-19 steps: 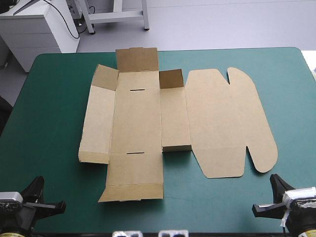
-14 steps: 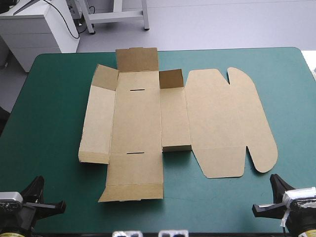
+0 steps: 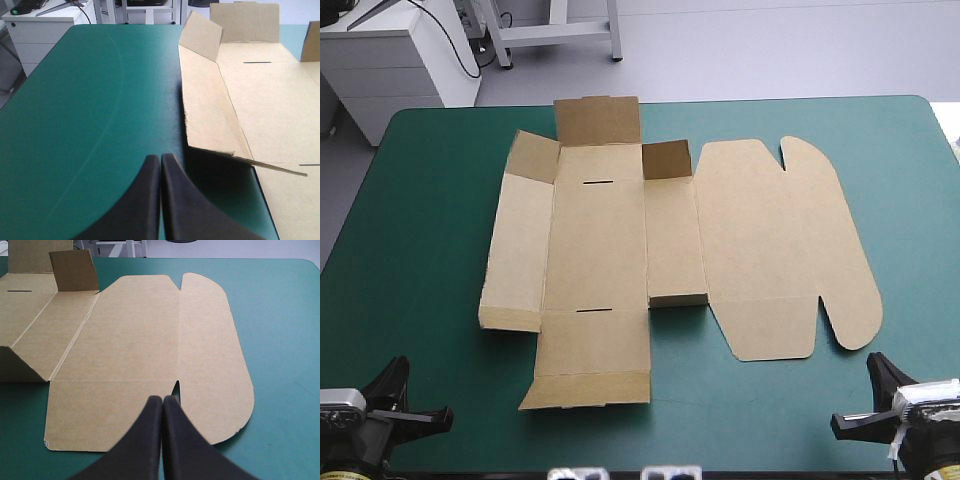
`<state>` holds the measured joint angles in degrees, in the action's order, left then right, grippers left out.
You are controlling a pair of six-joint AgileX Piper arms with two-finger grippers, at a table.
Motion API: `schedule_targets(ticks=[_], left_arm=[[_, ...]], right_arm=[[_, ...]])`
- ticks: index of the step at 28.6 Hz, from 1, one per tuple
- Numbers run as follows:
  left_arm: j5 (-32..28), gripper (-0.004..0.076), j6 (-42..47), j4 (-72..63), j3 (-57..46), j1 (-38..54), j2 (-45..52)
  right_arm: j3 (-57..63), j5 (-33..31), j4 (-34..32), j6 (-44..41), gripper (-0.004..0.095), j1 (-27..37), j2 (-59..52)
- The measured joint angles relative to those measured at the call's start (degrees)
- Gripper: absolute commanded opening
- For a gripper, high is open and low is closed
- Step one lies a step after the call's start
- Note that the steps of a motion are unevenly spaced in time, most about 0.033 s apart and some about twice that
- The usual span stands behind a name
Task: Fold the box
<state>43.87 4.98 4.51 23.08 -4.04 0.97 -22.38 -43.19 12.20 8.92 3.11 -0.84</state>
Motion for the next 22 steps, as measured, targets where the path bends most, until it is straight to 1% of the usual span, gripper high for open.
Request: schedule_targets(ticks=[5,10,21,22], left_arm=[[-0.6,-0.0008,0.0,0.0,0.4,0.0,-0.5],[-0.6,-0.0008,0.0,0.0,4.3,0.0,-7.4],[-1.0,-0.0007,0.0,-0.3,18.4,0.0,-35.0],[-0.7,-0.0003,-0.2,-1.5,20.5,0.0,-39.3]], right_arm=[[0.0,0.0,0.0,0.0,-0.0018,0.0,0.0],[0.0,0.0,0.0,0.0,-0.0019,0.0,0.0],[0.0,0.0,0.0,0.0,-0.0020,0.0,0.0],[0.0,0.0,0.0,0.0,-0.0020,0.0,0.0]])
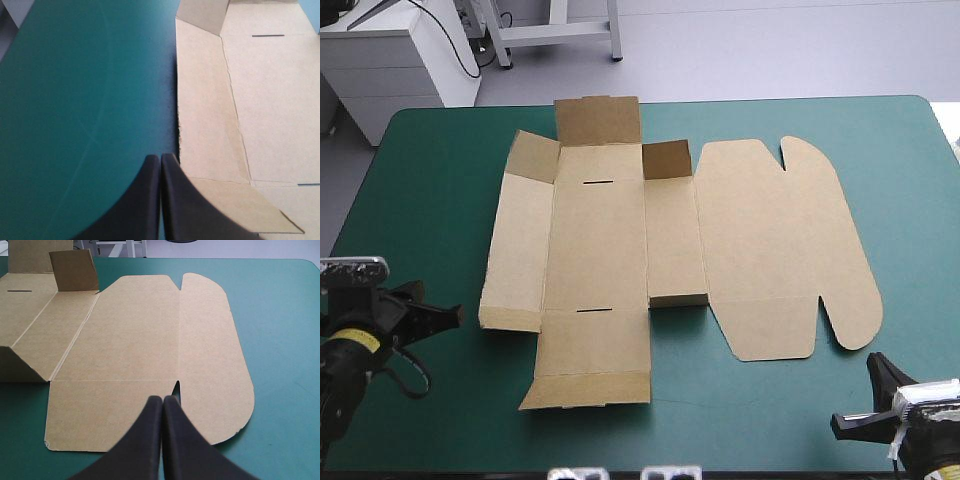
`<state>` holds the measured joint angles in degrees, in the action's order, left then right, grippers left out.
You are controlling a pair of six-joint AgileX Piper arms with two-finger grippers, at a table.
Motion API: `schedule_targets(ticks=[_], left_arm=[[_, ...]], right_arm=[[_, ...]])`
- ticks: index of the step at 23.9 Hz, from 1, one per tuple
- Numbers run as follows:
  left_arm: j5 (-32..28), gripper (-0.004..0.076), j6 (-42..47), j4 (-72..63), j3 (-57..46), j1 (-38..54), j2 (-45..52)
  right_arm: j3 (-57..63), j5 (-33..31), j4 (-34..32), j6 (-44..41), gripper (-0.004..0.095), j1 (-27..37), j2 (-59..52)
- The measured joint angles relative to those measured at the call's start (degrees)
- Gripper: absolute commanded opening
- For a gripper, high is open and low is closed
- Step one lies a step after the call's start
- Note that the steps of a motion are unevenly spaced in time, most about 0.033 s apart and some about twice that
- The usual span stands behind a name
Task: Fold the box
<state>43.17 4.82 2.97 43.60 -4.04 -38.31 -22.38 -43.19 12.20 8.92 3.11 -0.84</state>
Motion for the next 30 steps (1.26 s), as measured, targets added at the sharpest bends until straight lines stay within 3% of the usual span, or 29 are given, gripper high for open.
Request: schedule_targets(ticks=[3,9,15,21,26,30], left_arm=[[0.2,0.0017,-3.4,-4.8,2.5,0.0,-8.1],[0.8,0.0017,-21.4,-24.4,3.5,3.5,-23.4],[12.2,0.0014,-42.1,-50.2,7.6,20.5,-38.4],[19.9,0.0014,-40.7,-48.8,15.2,21.4,-48.3],[21.3,0.0027,-33.7,-44.0,20.8,21.5,-53.4],[21.3,0.0124,-31.9,-40.2,22.3,21.6,-54.8]], right_arm=[[0.0,0.0,0.0,0.0,-0.0020,0.0,0.0],[0.0,0.0,0.0,0.0,-0.0020,0.0,0.0],[0.0,0.0,0.0,0.0,-0.0020,0.0,0.0],[0.0,0.0,0.0,0.0,-0.0020,0.0,0.0],[0.0,0.0,0.0,0.0,-0.0020,0.0,0.0],[0.0,0.0,0.0,0.0,-0.0020,0.0,0.0]])
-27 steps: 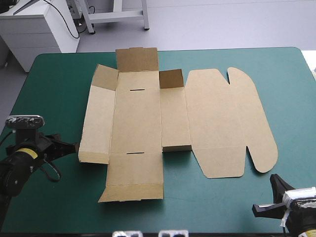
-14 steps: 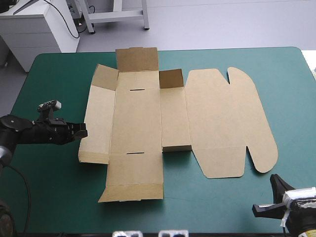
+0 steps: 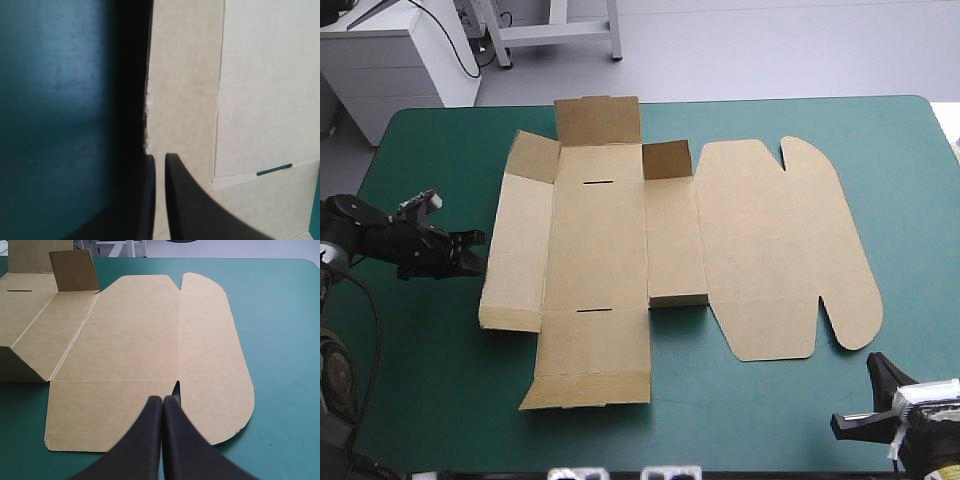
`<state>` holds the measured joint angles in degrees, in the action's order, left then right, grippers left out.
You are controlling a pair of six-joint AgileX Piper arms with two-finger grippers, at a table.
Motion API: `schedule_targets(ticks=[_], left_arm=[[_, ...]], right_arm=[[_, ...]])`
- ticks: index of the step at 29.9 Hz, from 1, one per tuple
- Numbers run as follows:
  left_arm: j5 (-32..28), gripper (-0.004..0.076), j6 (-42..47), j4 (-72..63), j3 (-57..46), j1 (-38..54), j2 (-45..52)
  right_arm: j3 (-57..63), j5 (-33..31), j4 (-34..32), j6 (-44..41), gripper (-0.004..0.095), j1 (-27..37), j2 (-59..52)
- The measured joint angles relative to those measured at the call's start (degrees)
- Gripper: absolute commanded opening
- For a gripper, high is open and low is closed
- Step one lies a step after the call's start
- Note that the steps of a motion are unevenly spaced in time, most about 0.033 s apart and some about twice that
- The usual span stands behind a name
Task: Fold the box
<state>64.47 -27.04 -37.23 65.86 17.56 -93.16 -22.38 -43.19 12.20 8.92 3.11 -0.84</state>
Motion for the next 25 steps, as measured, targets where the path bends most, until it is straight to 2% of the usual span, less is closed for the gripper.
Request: schedule_targets(ticks=[7,9,16,25], left_arm=[[-0.8,0.0501,0.8,2.2,0.2,0.0,-0.6],[-1.5,0.0547,2.0,2.9,0.2,0.0,-0.9],[-2.2,0.0549,3.8,1.8,0.2,0.0,-4.4],[-0.4,0.0544,2.0,-7.7,0.3,-1.4,-9.6]], right_arm=[[0.0,0.0,0.0,0.0,-0.0020,0.0,0.0],[0.0,0.0,0.0,0.0,-0.0020,0.0,0.0],[0.0,0.0,0.0,0.0,-0.0020,0.0,0.0],[0.0,0.0,0.0,0.0,-0.0020,0.0,0.0]])
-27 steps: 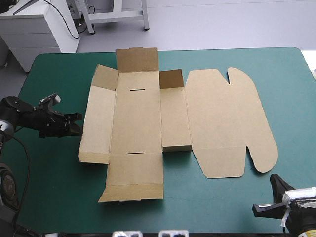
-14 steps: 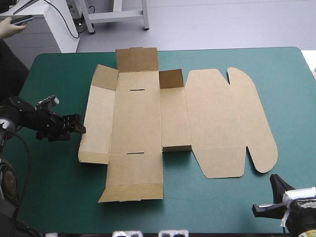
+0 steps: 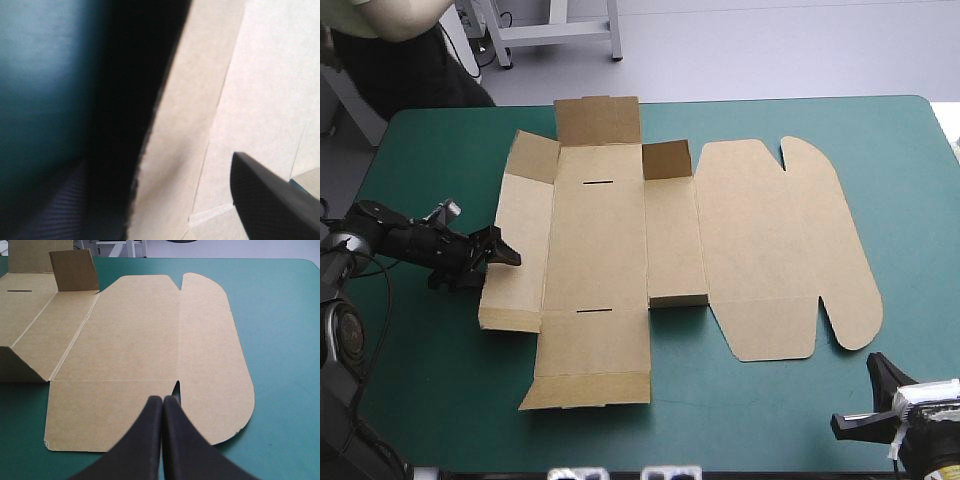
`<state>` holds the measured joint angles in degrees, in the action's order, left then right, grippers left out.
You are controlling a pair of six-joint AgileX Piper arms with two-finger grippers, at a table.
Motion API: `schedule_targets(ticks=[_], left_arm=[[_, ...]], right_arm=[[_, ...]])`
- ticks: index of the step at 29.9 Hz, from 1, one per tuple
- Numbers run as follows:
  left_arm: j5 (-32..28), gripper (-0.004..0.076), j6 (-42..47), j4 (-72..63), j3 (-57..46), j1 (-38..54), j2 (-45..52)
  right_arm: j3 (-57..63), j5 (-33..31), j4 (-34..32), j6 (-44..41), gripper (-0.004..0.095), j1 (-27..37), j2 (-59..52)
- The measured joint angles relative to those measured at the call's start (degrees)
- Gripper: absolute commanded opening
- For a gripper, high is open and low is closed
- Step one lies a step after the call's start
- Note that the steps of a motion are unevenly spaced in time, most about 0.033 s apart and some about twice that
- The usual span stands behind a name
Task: Fold the box
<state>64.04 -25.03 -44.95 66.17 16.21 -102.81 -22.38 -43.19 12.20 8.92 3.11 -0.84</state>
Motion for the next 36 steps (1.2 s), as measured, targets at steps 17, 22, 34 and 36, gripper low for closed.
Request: schedule_targets(ticks=[17,22,34,36], left_arm=[[4.0,-0.0007,-1.9,0.4,0.1,-4.3,-0.5],[4.7,-0.0008,-2.4,-0.6,0.2,-4.3,-0.5],[5.3,-0.0008,2.7,21.2,10.0,-13.5,0.4],[5.4,-0.0008,3.4,27.8,12.1,-17.1,0.5]], right_arm=[[0.0,0.0,0.0,0.0,-0.0020,0.0,0.0],[0.0,0.0,0.0,0.0,-0.0020,0.0,0.0],[0.0,0.0,0.0,0.0,-0.0020,0.0,0.0],[0.0,0.0,0.0,0.0,-0.0020,0.0,0.0]])
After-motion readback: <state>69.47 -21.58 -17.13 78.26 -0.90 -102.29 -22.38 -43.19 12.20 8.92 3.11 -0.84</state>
